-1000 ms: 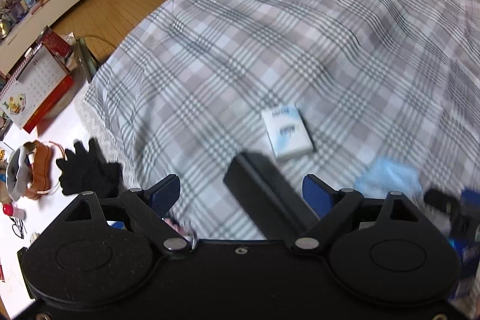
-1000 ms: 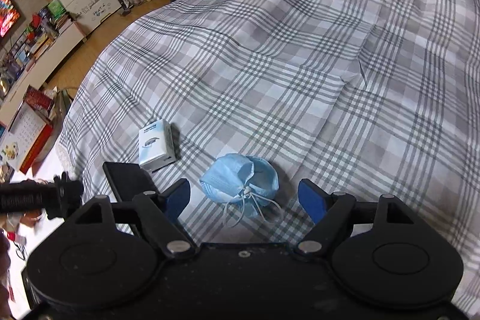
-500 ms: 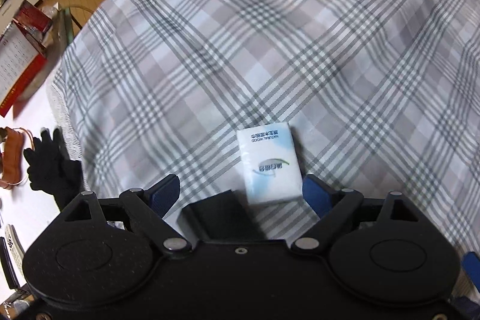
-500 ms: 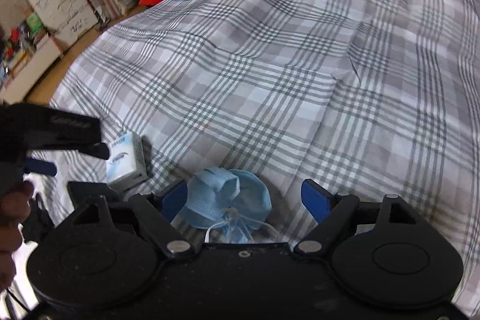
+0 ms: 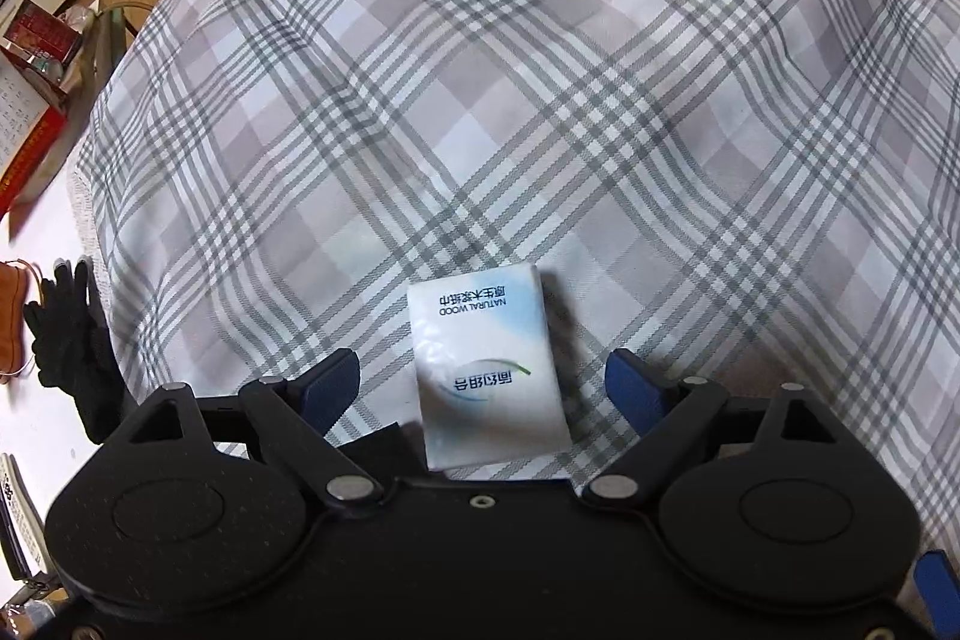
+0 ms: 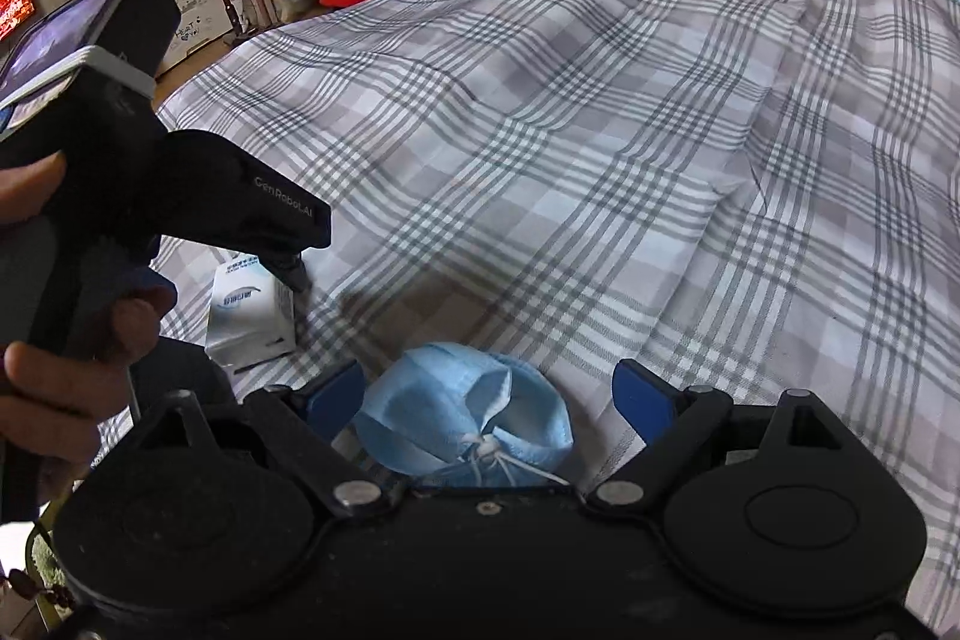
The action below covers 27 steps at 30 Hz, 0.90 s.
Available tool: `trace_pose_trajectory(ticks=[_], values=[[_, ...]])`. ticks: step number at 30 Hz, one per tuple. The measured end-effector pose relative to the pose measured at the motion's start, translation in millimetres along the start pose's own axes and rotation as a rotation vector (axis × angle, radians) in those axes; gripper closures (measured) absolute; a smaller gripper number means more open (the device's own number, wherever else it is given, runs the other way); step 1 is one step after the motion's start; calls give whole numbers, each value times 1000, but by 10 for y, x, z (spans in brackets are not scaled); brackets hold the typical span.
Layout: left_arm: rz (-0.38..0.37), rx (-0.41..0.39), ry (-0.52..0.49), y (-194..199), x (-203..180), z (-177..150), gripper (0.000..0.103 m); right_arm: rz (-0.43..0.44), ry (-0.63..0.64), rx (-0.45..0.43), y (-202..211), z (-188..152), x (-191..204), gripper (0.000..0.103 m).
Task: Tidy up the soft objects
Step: 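Grasp the white tissue pack with the left tool while the right tool grasps a blue mask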
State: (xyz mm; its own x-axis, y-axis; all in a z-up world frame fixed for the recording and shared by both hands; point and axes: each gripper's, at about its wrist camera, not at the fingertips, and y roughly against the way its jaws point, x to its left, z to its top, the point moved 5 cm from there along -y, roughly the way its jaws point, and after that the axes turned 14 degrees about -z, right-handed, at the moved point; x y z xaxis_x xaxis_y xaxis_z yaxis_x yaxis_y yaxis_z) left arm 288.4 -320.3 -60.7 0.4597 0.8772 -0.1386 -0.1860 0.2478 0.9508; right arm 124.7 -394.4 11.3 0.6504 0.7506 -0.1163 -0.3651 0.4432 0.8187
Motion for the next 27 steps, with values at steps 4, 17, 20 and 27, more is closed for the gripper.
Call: trace_pose_trajectory(ticks=[4,17,20,27], values=[[3,23,3,-103,-9,-14,17,9,-5,8,-20,-6,-10,13],[-63,65,13,-286,-70,-7,26,37,-98,40,-109,60,-258,13],[-140,64,1,-251,-129,-16,51,37,-119,47,-162,66,-352,13],[-177,65,-32,-214,-320,-90,52,61,-194,66,-235,85,-615,13]])
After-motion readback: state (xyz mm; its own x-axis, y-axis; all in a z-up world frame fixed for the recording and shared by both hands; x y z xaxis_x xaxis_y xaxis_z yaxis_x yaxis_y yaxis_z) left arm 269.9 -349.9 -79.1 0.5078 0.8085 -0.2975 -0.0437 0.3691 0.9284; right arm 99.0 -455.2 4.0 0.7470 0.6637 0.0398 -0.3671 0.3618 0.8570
